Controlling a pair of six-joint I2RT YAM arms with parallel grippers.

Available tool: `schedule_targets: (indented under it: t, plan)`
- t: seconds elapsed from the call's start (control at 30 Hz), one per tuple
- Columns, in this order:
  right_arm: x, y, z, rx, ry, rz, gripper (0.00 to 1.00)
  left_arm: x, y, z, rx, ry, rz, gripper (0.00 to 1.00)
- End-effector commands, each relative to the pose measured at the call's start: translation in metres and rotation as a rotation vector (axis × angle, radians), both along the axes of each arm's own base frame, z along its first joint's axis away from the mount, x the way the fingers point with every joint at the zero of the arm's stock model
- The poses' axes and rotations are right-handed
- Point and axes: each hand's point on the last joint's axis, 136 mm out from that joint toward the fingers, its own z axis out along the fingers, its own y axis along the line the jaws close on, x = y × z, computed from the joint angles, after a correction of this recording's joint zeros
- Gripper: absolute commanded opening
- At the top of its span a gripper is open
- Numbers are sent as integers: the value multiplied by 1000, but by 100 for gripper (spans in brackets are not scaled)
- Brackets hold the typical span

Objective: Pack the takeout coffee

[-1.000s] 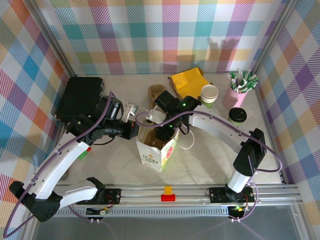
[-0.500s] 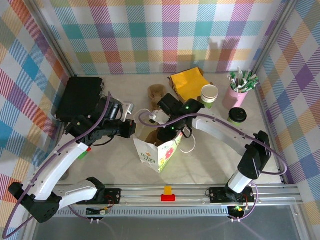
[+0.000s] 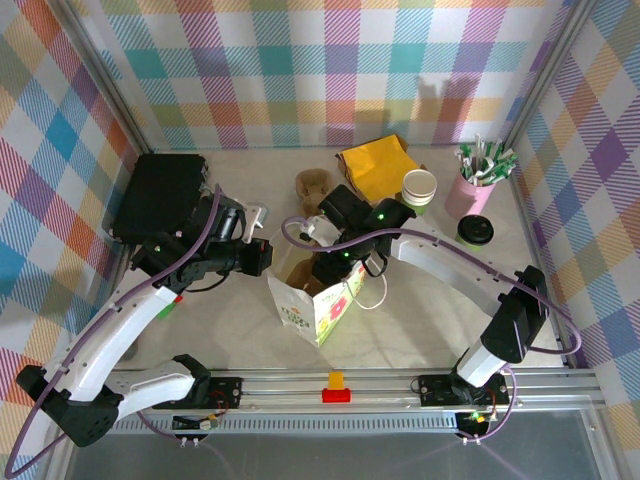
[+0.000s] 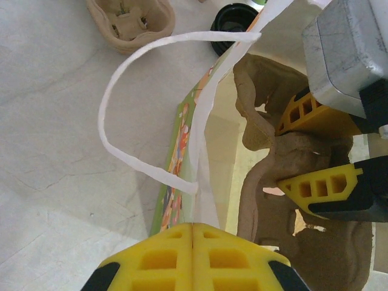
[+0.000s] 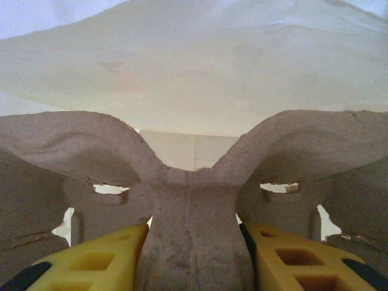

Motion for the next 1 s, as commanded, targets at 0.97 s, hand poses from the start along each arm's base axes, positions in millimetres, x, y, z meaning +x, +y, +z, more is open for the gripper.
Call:
schedule_targets:
  t: [0.97]
  plan:
    - [7, 5, -61, -199, 42, -177, 49, -9, -6, 12, -73, -29, -34, 0]
